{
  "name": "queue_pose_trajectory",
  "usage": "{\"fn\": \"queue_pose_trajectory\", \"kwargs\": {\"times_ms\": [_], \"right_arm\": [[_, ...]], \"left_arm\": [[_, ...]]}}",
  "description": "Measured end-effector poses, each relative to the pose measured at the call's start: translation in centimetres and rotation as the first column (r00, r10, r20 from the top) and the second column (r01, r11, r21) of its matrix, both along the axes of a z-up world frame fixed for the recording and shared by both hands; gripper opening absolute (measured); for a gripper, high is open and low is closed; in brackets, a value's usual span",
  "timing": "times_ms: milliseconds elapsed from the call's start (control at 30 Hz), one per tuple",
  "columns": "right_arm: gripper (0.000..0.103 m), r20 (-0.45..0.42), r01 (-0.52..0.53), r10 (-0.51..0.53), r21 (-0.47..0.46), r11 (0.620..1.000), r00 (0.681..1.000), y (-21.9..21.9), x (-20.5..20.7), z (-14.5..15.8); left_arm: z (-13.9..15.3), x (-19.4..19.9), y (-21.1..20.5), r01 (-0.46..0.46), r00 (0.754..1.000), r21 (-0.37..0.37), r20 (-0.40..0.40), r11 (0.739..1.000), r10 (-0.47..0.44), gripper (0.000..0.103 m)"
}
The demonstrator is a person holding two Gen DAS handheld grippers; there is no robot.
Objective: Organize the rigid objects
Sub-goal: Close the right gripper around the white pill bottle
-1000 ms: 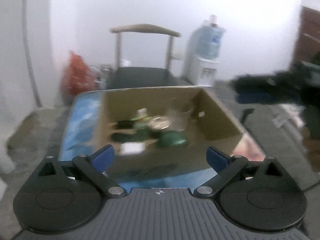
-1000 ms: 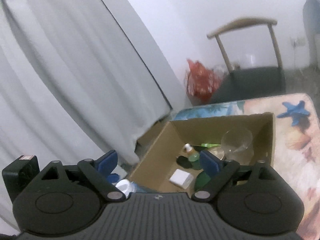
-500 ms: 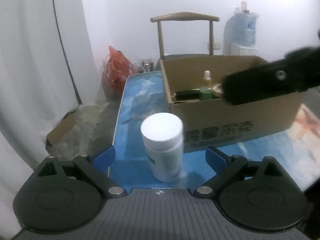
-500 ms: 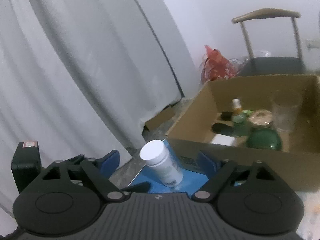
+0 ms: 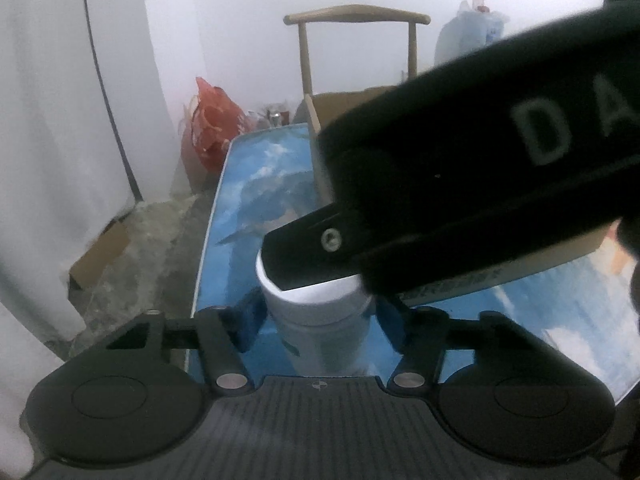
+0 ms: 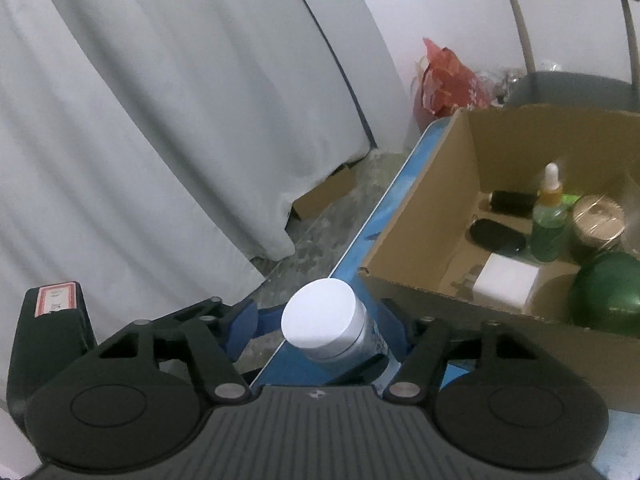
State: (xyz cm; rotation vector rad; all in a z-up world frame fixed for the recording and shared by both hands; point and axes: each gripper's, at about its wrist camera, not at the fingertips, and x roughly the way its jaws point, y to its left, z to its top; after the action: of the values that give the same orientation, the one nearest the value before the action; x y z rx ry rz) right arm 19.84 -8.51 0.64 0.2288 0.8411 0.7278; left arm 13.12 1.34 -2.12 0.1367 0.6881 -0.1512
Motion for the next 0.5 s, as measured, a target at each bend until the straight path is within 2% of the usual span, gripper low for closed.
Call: {"fn": "queue_pose_trajectory", "kwargs": {"times_ms": [233,500], "right_arm": [[0.062,-0.02,-0.007,0.007,-0.009,1.0,1.0,0.4,0.5,-0.5],[0.058,-0.005,0.033,-0.033,-0.058,0.998,0.999,-1.3,-1.2,0.3]], "left_arm": [[0.2,-0.4,-0.7,0.01,1.0,-0.006,0.016,1.0,-0.01,0.054],[1.4,-1.7,-2.4,0.067,0.997,-0.025,0.024,0.997,-0.067,0.053]]}}
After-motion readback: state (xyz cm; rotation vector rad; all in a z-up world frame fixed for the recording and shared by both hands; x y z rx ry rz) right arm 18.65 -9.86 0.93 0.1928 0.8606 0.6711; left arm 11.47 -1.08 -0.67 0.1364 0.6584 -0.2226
